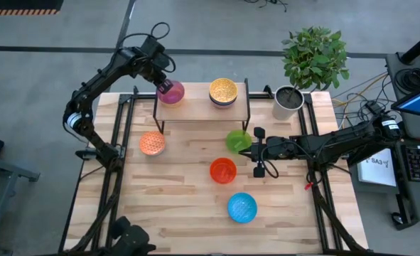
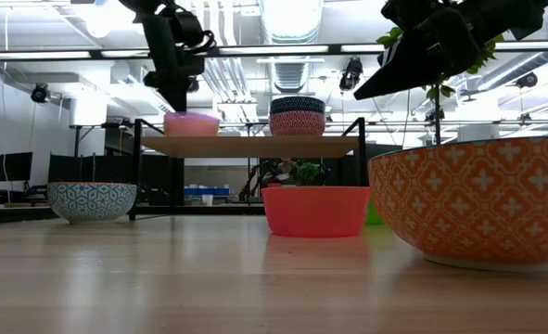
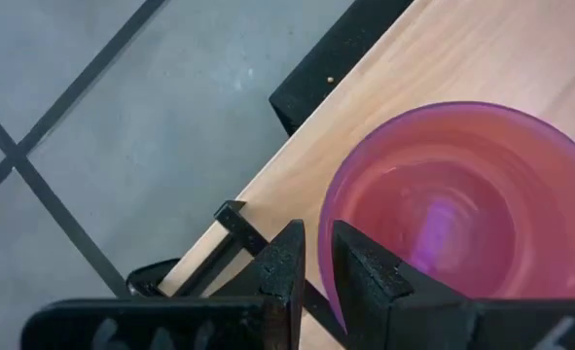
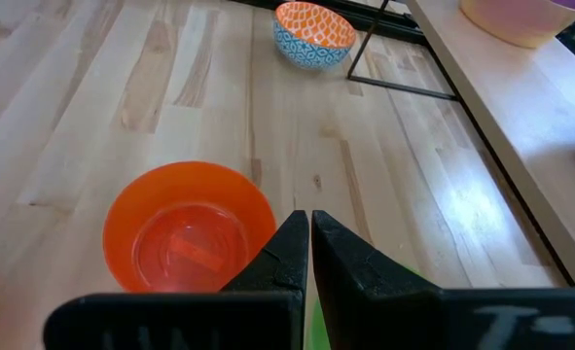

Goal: Place and stack bowls onto a shelf
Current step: Stack the violet bowl on top of the yellow bowl on the shelf, then stack the light blue patterned bowl on top of the yellow patterned bowl on the shelf

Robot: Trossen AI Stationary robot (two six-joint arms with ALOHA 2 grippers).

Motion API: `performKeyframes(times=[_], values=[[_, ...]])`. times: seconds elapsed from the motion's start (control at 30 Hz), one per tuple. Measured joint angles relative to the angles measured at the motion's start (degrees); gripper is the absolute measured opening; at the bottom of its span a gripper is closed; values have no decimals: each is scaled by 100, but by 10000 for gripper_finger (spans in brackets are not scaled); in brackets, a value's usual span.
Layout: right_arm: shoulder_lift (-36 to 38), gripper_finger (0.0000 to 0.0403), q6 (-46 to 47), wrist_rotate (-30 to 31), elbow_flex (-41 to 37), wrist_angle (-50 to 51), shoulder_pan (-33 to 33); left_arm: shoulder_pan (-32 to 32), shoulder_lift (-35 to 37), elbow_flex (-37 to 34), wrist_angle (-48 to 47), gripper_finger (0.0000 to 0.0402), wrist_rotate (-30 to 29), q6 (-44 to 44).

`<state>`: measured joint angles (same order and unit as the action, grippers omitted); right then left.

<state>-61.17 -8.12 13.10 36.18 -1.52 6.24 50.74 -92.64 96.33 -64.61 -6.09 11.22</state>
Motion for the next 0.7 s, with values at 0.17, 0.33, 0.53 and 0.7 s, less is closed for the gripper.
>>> performKeyframes(times=[0.17,0.33,0.53,0.7], values=[[0,9,0,0,0,0,0,-46,132,-2,5,36,31,-148],[0,9,-2,0,0,-1,0,-210,411,-46,27,35,699,-411],[0,9,-2,2,0,-2,0,-846,982,-547,499,35,922,-812],[0,9,4,5,0,-11,0,-1836,1671,-1595,1590,35,933,-1269]])
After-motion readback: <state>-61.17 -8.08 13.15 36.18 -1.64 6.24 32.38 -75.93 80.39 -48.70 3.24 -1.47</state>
